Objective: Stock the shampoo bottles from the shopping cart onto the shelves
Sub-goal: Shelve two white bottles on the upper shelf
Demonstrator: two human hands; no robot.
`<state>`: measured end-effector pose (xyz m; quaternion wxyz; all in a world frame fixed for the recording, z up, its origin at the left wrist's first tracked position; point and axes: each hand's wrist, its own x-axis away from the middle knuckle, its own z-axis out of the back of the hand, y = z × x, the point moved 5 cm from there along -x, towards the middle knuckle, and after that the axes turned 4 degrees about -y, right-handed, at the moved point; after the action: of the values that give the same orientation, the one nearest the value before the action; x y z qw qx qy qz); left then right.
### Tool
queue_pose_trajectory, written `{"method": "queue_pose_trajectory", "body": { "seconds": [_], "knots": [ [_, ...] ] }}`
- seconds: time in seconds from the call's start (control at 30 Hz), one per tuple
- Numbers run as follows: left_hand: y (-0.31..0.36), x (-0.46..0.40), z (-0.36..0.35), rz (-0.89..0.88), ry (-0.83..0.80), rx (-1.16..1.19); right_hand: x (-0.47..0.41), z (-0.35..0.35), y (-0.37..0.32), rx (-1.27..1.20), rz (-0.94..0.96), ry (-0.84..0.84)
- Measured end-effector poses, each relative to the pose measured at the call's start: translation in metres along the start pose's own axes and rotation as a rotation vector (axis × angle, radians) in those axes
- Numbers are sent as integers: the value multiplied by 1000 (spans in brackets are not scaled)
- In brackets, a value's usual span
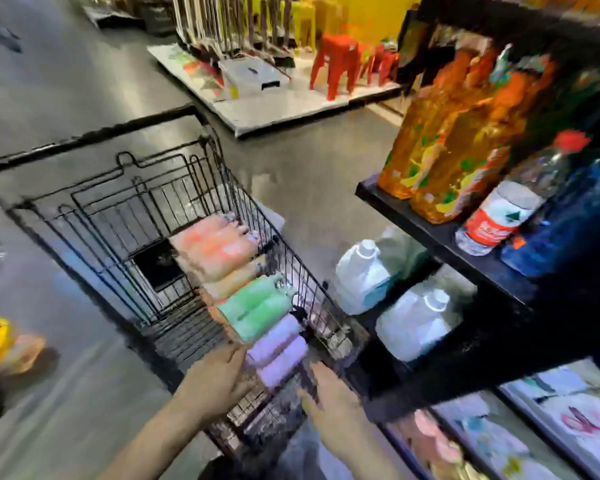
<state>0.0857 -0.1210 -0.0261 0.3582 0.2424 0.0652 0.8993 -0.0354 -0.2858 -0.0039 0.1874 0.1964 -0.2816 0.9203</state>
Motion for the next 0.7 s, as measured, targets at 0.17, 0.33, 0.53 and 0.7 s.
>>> {"method": "queue_pose_trajectory", "body": {
  "seconds": [0.17,0.33,0.53,0.7],
  "knots": [
    [-49,-42,17,-6,-141,-49,-83,-73,-20,-94,-188,-210],
    [-107,-113,0,-17,-261,-159,-158,-119,-13,-118,-372,-248],
    [-137,-191,-17,-56,-267,-200,-217,-103,-27,-127,-436,-165],
    [-142,-237,-42,-65,-259,-98,-261,-109,-25,-188,-602,-125]
  ]
}}
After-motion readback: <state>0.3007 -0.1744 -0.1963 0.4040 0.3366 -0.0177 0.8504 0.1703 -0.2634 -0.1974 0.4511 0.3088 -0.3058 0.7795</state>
